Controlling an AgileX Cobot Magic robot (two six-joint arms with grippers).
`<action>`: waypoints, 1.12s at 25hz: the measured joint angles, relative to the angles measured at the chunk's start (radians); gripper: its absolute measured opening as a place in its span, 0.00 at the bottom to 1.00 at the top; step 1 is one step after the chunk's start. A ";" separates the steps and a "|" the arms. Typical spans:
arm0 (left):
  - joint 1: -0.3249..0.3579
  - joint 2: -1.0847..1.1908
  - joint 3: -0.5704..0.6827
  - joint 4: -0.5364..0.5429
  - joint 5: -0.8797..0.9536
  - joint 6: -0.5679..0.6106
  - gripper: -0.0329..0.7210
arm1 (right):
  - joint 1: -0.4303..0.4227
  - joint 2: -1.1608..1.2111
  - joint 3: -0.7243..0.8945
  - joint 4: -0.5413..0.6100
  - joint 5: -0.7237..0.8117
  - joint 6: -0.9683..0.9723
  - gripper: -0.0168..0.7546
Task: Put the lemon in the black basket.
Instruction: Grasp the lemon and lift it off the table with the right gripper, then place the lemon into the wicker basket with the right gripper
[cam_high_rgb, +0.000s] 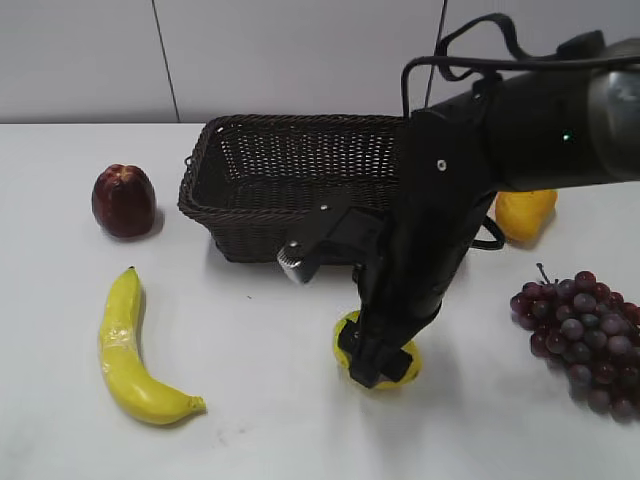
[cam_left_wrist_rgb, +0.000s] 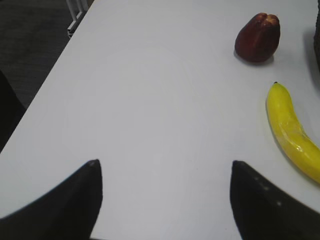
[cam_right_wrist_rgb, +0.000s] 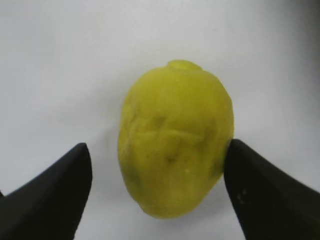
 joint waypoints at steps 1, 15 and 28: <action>0.000 0.000 0.000 0.000 0.000 0.000 0.83 | 0.000 0.014 0.000 -0.010 -0.002 0.007 0.82; 0.000 0.000 0.000 0.000 0.000 0.000 0.83 | 0.000 0.049 -0.025 -0.022 -0.016 0.014 0.73; 0.000 0.000 0.000 0.000 0.000 0.000 0.83 | 0.000 -0.117 -0.328 -0.014 0.236 0.013 0.73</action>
